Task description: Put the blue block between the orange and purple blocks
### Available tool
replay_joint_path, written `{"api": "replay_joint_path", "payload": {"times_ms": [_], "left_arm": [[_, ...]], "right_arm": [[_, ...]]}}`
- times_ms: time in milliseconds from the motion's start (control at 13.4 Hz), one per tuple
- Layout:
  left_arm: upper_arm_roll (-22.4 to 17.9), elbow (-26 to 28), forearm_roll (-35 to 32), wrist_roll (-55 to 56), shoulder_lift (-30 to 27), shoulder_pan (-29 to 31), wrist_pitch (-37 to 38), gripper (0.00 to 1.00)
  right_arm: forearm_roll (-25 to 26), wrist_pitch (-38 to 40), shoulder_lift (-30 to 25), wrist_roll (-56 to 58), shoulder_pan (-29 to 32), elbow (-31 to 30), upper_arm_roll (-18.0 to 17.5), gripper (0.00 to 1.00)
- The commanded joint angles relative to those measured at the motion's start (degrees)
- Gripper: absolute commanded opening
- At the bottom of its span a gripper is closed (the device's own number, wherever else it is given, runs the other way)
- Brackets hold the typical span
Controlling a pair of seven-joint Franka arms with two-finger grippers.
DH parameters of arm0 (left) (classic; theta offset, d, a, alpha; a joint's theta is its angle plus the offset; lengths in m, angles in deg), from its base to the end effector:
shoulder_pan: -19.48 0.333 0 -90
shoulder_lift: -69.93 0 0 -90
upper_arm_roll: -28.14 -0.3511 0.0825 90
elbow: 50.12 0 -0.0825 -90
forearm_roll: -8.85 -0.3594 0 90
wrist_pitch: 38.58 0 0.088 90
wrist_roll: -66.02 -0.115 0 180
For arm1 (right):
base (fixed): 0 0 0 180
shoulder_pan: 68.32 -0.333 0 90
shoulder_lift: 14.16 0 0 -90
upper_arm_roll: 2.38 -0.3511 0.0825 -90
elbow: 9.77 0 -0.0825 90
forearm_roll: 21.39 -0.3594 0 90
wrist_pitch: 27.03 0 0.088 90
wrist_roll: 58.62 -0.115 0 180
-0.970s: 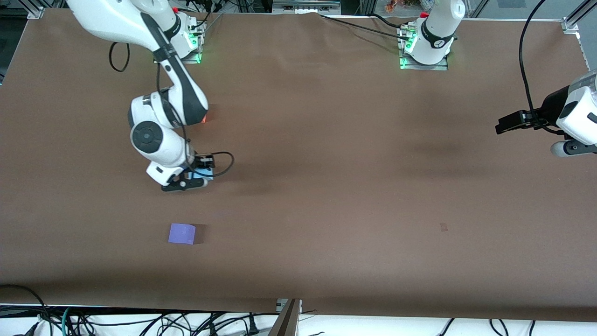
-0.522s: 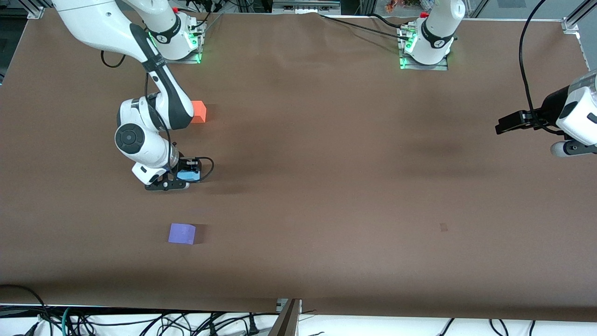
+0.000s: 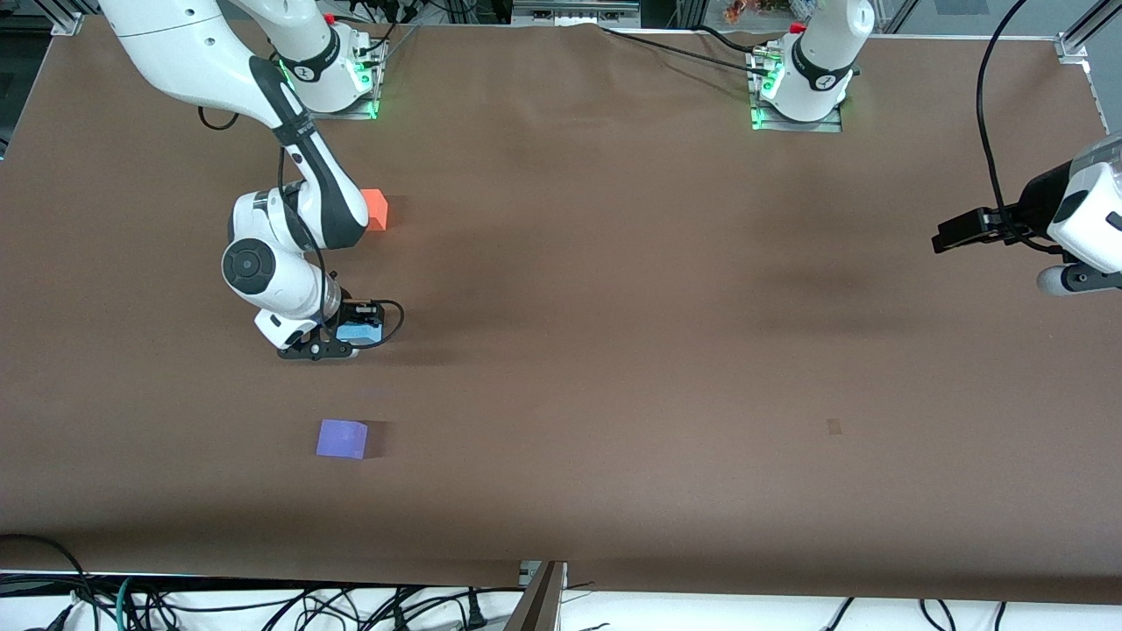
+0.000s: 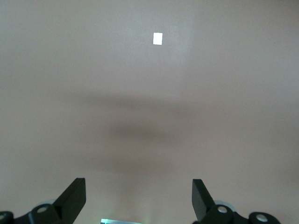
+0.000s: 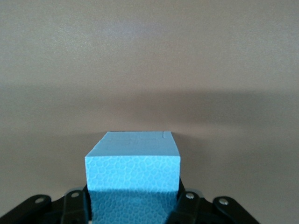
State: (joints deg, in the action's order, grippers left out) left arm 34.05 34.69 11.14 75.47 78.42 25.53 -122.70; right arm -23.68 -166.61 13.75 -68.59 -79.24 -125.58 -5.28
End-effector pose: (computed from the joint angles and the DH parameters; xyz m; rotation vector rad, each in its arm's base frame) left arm 0.5653 0.0012 0.6028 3.0785 0.2567 -0.2529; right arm 0.5790 0.1413 0.2430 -3.1059 -0.0478 0.1250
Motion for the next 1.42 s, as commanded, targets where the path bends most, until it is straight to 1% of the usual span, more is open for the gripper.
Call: {"api": "replay_joint_path", "payload": {"times_ms": [0, 75, 149, 299, 448, 522, 672, 746, 821, 896, 970, 1045, 1119, 1194, 1269, 1343], "left_arm": [[0.2, -2.4, -1.3, -1.3, 1.2, 0.2, 0.5, 1.0], [0.2, -2.4, -1.3, -1.3, 1.2, 0.2, 0.5, 1.0], [0.2, -2.4, -1.3, -1.3, 1.2, 0.2, 0.5, 1.0], [0.2, -2.4, -1.3, -1.3, 1.2, 0.2, 0.5, 1.0], [0.2, -2.4, -1.3, -1.3, 1.2, 0.2, 0.5, 1.0], [0.2, -2.4, -1.3, -1.3, 1.2, 0.3, 0.5, 1.0], [0.2, -2.4, -1.3, -1.3, 1.2, 0.2, 0.5, 1.0], [0.2, -2.4, -1.3, -1.3, 1.2, 0.2, 0.5, 1.0], [0.2, -2.4, -1.3, -1.3, 1.2, 0.3, 0.5, 1.0], [0.2, -2.4, -1.3, -1.3, 1.2, 0.2, 0.5, 1.0], [0.2, -2.4, -1.3, -1.3, 1.2, 0.2, 0.5, 1.0], [0.2, -2.4, -1.3, -1.3, 1.2, 0.2, 0.5, 1.0], [0.2, -2.4, -1.3, -1.3, 1.2, 0.3, 0.5, 1.0], [0.2, -2.4, -1.3, -1.3, 1.2, 0.3, 0.5, 1.0], [0.2, -2.4, -1.3, -1.3, 1.2, 0.3, 0.5, 1.0], [0.2, -2.4, -1.3, -1.3, 1.2, 0.3, 0.5, 1.0]], "right_arm": [[-1.0, -0.1, -0.8, -1.2, 0.1, 0.1, -0.7, 1.0], [-1.0, 0.3, -1.6, -2.4, 0.1, 0.7, -0.9, 1.0], [-0.9, 2.3, -3.1, -3.4, -0.2, 1.3, -1.0, 1.0], [-0.8, 9.6, -6.1, -4.7, -1.0, 4.6, -1.0, 1.0], [-0.8, 18.1, -11.2, -4.4, -1.2, 8.5, -1.8, 1.0], [-0.8, 22.0, -13.4, -4.1, -1.2, 11.4, -1.9, 1.0], [-1.0, 33.6, -14.4, -1.7, -1.0, 19.7, -1.2, 1.0], [-2.2, 44.5, -14.5, -1.6, -1.0, 26.8, -1.4, 1.0], [-3.7, 53.3, -14.5, -2.4, -1.0, 32.8, -1.2, 1.0], [-3.9, 58.8, -14.6, -2.3, -1.0, 36.8, -0.9, 1.0], [-4.0, 60.8, -16.8, -1.6, -1.0, 38.1, 0.2, 1.0], [-4.0, 60.7, -20.9, -1.2, -0.9, 36.8, 1.2, 1.0], [-4.0, 60.5, -24.7, -1.0, -0.9, 33.0, 1.6, 1.0], [-4.0, 59.1, -28.6, -0.9, -0.9, 29.0, 2.7, 1.0], [-3.6, 57.5, -31.1, -0.8, -0.9, 25.5, 3.5, 1.0], [-3.4, 55.5, -32.4, 1.1, -0.9, 23.0, 4.3, 1.0]]}}
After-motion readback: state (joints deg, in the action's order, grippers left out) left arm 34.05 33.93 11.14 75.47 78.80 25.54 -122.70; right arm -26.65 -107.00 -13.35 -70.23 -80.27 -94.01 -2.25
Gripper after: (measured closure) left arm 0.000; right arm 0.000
